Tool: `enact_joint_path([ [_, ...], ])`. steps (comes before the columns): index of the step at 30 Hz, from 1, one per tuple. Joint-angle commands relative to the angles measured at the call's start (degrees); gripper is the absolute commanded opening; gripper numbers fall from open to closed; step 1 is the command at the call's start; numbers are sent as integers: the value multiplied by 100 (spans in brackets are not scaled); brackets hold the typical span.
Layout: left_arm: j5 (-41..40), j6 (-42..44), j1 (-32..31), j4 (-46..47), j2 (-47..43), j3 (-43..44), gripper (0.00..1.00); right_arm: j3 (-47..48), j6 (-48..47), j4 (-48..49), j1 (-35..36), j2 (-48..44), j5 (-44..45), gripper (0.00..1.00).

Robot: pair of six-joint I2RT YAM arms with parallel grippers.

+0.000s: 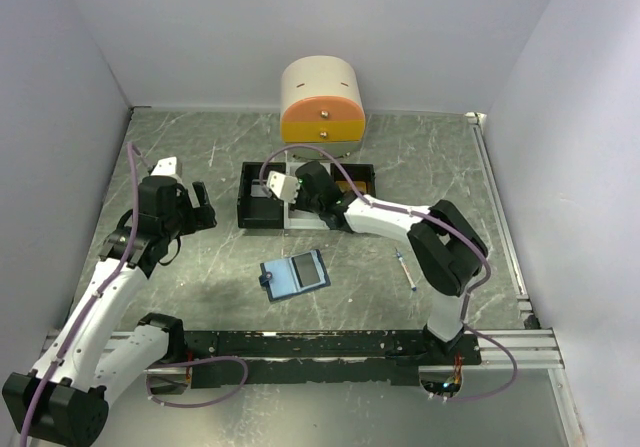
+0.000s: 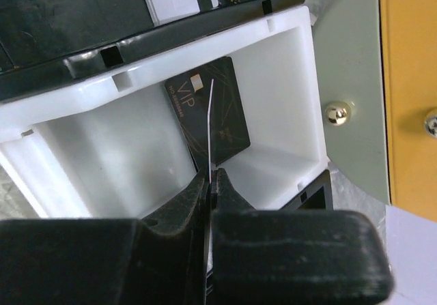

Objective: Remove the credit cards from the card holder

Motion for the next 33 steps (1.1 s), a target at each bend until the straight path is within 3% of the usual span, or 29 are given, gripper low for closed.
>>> enact_joint_path([
  [1, -32, 58, -35, -38, 14, -10, 95, 417, -209, -255, -105, 304, -196, 0],
  [26, -197, 13, -44, -126, 27, 23, 94, 791, -1069, 482, -204, 1399, 450, 3],
  [33, -219, 9, -48, -107, -18, -1, 94, 931, -998, 432, -209, 1556, 454, 15],
])
